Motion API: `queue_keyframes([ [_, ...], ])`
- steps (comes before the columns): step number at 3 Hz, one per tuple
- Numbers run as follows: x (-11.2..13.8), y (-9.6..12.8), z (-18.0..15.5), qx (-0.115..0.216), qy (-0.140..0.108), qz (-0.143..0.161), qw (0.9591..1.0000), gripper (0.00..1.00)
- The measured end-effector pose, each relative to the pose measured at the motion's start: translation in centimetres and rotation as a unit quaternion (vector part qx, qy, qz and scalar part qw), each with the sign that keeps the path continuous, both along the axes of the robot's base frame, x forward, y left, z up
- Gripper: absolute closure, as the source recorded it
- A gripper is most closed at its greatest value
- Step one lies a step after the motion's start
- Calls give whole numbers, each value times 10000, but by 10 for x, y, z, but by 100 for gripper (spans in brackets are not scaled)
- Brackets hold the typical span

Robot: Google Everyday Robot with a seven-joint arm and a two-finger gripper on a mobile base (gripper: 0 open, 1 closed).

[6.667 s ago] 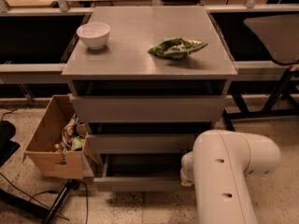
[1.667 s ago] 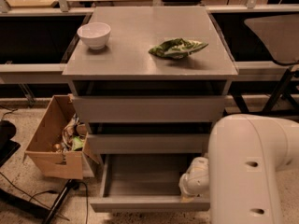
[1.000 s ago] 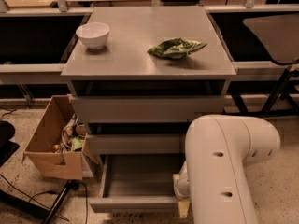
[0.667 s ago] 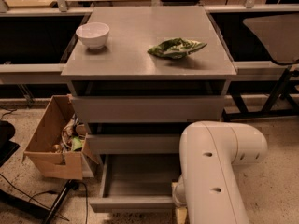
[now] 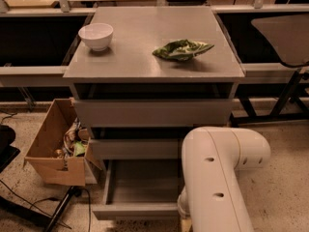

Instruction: Open bottom drawer

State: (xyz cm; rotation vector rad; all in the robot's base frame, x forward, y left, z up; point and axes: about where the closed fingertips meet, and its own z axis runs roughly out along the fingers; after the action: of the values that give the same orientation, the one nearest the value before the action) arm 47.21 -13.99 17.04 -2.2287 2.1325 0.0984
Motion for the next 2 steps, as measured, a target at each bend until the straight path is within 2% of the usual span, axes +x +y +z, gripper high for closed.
queue_keyframes([
  [1,-43,-13,-13,-107,457,-82,9989,57],
  [2,-37,-13,-11,-107,457,-82,9989,80],
])
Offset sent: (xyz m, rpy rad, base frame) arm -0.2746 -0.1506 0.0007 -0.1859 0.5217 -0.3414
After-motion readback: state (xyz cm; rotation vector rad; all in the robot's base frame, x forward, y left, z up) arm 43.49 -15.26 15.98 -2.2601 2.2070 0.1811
